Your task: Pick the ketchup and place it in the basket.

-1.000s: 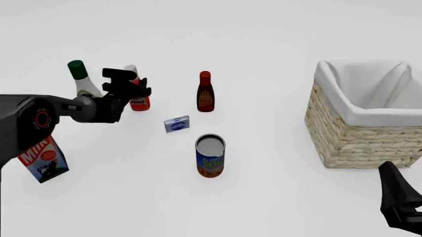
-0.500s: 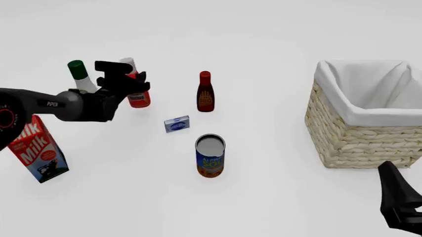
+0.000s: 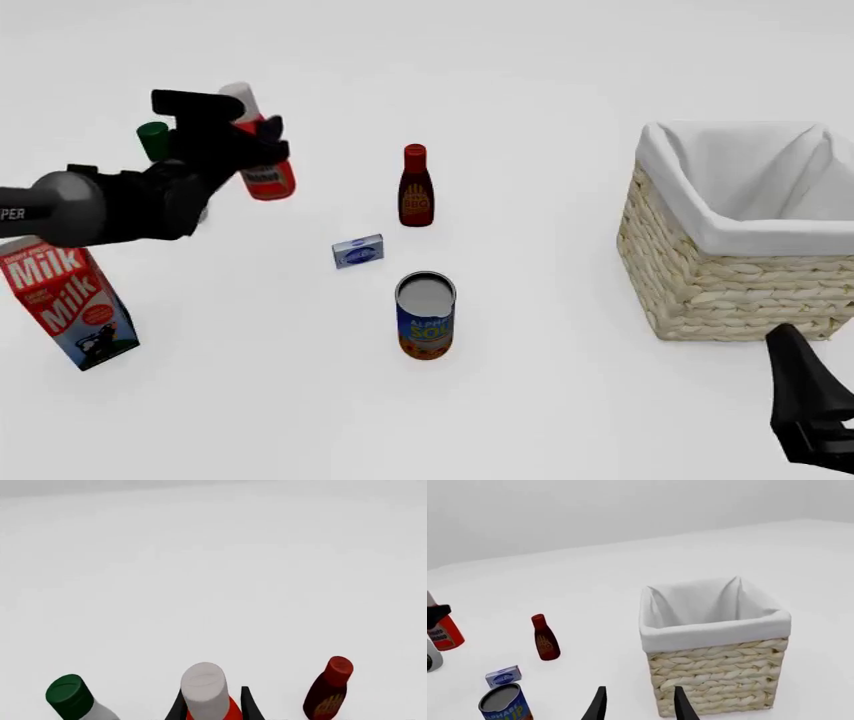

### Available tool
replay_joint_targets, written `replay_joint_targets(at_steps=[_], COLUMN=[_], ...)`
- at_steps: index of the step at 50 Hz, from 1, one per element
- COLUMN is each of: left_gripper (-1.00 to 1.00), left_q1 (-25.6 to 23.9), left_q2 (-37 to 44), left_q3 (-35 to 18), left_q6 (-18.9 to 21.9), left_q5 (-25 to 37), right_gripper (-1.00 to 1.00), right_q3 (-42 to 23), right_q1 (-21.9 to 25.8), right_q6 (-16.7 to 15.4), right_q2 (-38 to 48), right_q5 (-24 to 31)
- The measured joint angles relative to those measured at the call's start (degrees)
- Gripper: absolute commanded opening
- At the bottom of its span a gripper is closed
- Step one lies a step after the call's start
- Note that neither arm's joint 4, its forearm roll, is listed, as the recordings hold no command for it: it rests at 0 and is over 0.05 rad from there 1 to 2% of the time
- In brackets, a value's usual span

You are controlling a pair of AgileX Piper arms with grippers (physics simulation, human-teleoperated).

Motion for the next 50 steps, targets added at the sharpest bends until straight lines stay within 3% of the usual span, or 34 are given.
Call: replay_joint_targets(at_steps=[28,50], left_gripper=[-1.0,-1.0], left_q1=[-3.4,-10.4], left_q2=[-18.0,-33.5], left_q3=[9.7,16.7], left_q6=[1.0,2.8], left_q5=[6.7,16.5], right_gripper=[1.0,1.0], right_q3=[-1.4,-11.0], right_q1=[-0.2,3.1], right_q6=[-0.8,-1.5], right_q2=[0.7,13.4], right_q5=[1.0,-1.2])
